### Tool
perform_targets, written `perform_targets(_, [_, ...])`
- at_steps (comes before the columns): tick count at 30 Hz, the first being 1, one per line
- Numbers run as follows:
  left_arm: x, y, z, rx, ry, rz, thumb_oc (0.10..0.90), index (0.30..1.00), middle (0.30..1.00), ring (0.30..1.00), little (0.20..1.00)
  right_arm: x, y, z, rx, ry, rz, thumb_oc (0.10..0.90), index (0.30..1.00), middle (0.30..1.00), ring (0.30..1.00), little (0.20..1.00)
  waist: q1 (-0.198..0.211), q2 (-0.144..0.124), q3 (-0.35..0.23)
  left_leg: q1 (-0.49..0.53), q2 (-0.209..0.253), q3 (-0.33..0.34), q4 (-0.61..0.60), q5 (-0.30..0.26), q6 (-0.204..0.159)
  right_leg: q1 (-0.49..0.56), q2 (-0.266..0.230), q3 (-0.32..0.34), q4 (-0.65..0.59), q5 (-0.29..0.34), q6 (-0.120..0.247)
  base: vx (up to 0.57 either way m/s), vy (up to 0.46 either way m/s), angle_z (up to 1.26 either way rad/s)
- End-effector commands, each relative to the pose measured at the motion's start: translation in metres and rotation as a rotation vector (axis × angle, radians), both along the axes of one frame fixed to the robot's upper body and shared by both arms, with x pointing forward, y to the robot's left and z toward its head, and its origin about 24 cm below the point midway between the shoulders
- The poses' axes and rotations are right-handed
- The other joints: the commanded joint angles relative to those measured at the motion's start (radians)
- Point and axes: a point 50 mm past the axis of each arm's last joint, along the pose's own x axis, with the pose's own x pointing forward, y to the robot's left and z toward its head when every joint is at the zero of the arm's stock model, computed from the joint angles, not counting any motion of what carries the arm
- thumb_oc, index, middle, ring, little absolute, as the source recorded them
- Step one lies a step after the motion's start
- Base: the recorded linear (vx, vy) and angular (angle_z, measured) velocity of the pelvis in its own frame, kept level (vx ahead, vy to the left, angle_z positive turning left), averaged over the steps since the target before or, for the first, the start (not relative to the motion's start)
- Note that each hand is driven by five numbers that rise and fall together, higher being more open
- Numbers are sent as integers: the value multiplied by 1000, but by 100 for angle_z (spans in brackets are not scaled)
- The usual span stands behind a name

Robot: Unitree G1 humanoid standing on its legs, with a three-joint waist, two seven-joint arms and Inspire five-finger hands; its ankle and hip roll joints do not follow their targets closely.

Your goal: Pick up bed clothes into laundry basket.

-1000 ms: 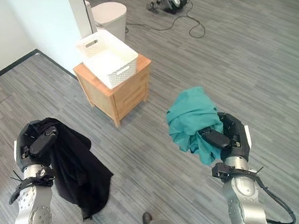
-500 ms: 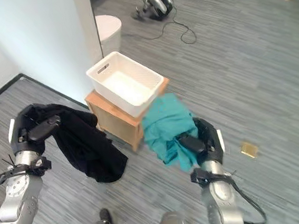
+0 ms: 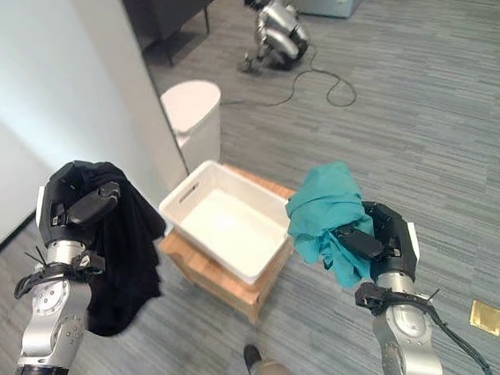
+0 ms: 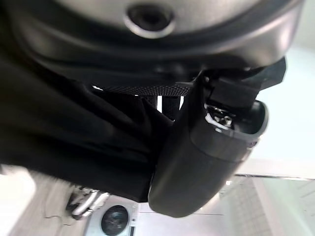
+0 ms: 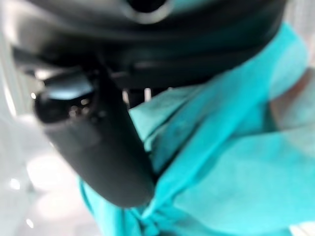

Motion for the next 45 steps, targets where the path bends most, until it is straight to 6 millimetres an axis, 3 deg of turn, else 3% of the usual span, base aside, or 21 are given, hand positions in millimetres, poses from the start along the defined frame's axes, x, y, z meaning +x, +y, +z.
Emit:
perform_targets(1, [-17,20,75,-7,-410,101,400,300,300,300,300,15,0,81,-88,-395,36,400,300,300,300,300,8,-63,-23,-31,-77,-39,-258,-99,79,210,-79,-32,-230,44,147,204,25,-53])
perform_targets(2, [-17,20,75,-8,-407,101,400,300,300,300,300,14,0,81,-88,-392,37,400,300,300,300,300,12,-63,-23,-14,-78,-35,-272,-104,79,221,-80,-28,-236,38,149,264,88,-101])
perform_targets(3, [-21,26,71,20,-387,138,400,300,300,300,300,13,0,81,-108,-384,43,400,300,300,300,300,28,-48,-43,11,-55,-75,-469,-87,89,209,-75,-11,-243,40,161,147,64,-101])
perform_targets(4, [-22,28,70,25,-385,149,400,300,300,300,300,13,-1,82,-117,-383,39,400,300,300,300,300,31,-44,-45,17,-51,-94,-499,-76,86,209,-74,-3,-242,38,162,113,56,-80])
perform_targets(5, [-25,31,71,38,-390,154,400,300,300,300,300,14,-1,82,-122,-379,50,400,300,300,300,300,35,-41,-43,21,-57,-119,-474,-78,87,209,-69,18,-244,35,157,35,18,-46])
perform_targets(8, [-29,31,76,46,-410,143,400,300,300,300,300,13,-2,79,-115,-366,43,400,300,300,300,300,25,-32,-52,52,-52,-105,-496,-81,86,218,-66,22,-261,41,156,72,82,-68])
perform_targets(9, [-29,27,88,95,-453,122,400,300,300,300,300,11,-5,76,-97,-365,22,400,300,300,300,300,10,-11,-62,97,-60,-93,-557,-92,93,214,-69,36,-263,49,165,57,141,-27])
perform_targets(15, [-29,25,94,107,-472,107,400,300,300,300,300,10,-5,76,-94,-364,19,400,300,300,300,300,10,-6,-61,113,-68,-86,-586,-91,97,209,-71,47,-259,54,170,-5,106,-5])
perform_targets(16, [-22,7,141,261,-611,11,400,300,300,300,300,14,3,63,-75,-309,59,400,300,300,300,300,-16,21,-57,132,-95,-45,-647,-87,116,155,-90,97,-242,88,210,-126,444,20])
perform_targets(17, [-18,-1,158,339,-641,-41,400,300,300,300,300,14,6,57,-67,-284,76,400,300,300,300,300,-30,31,-55,138,-107,-27,-666,-85,123,133,-101,116,-237,103,229,-127,445,23])
perform_targets(20, [-9,-14,174,440,-646,-104,400,300,300,300,300,15,13,46,-48,-246,90,400,300,300,300,300,-45,47,-36,138,-111,-8,-671,-94,136,89,-96,132,-185,103,256,-89,183,-25])
perform_targets(22, [-5,-18,178,451,-650,-125,400,300,300,300,300,16,21,41,-22,-240,110,400,300,300,300,300,-41,60,-6,115,-91,5,-669,-72,145,50,-57,120,-34,43,253,-267,89,-4])
perform_targets(24, [-2,-21,177,440,-643,-147,400,300,300,300,300,17,23,37,-10,-226,118,400,300,300,300,300,-30,70,2,97,-77,16,-668,-61,149,57,-53,79,83,-22,229,-185,27,-27])
perform_targets(27, [-2,-21,175,414,-639,-158,400,300,300,300,300,18,22,37,-16,-226,102,400,300,300,300,300,-16,63,-10,85,-86,10,-664,-59,151,87,-71,65,146,-41,225,-86,-36,-35])
perform_targets(30, [-6,-7,170,366,-625,-95,400,300,300,300,300,21,18,43,-18,-248,86,400,300,300,300,300,29,37,-57,69,-96,12,-662,-47,142,173,-105,48,-47,-39,226,-42,-100,-35])
perform_targets(32, [-9,-3,169,354,-627,-86,400,300,300,300,300,24,19,46,-24,-254,94,400,300,300,300,300,37,33,-60,68,-92,16,-658,-45,139,188,-100,52,-88,-34,225,-36,-129,-24])
perform_targets(34, [-12,4,160,334,-596,-77,400,300,300,300,300,30,19,52,-40,-260,119,400,300,300,300,300,58,12,-57,56,-69,13,-654,-16,124,206,-86,44,-137,-30,203,-117,-217,-8])
perform_targets(40, [-14,-3,144,279,-562,-104,400,300,300,300,300,34,16,56,-69,-243,129,400,300,300,300,300,82,-22,-26,-28,-44,-40,-620,49,89,241,-65,-3,-207,-18,174,-176,-171,14])
perform_targets(41, [-14,-5,144,274,-566,-113,400,300,300,300,300,35,15,59,-83,-251,130,400,300,300,300,300,87,-31,-13,-64,-49,-55,-570,40,88,231,-69,-10,-203,-13,171,-429,-166,48])
perform_targets(42, [-15,-10,144,256,-575,-133,400,300,300,300,300,35,13,65,-95,-265,134,400,300,300,300,300,83,-58,5,-76,-80,-68,-452,-38,93,200,-86,-22,-195,2,165,-334,-105,33])
perform_targets(45, [-15,-15,143,239,-585,-152,400,300,300,300,300,33,10,65,-82,-273,122,400,300,300,300,300,58,-61,2,-51,-89,-34,-356,-113,103,186,-94,-44,-202,17,165,-281,0,54])
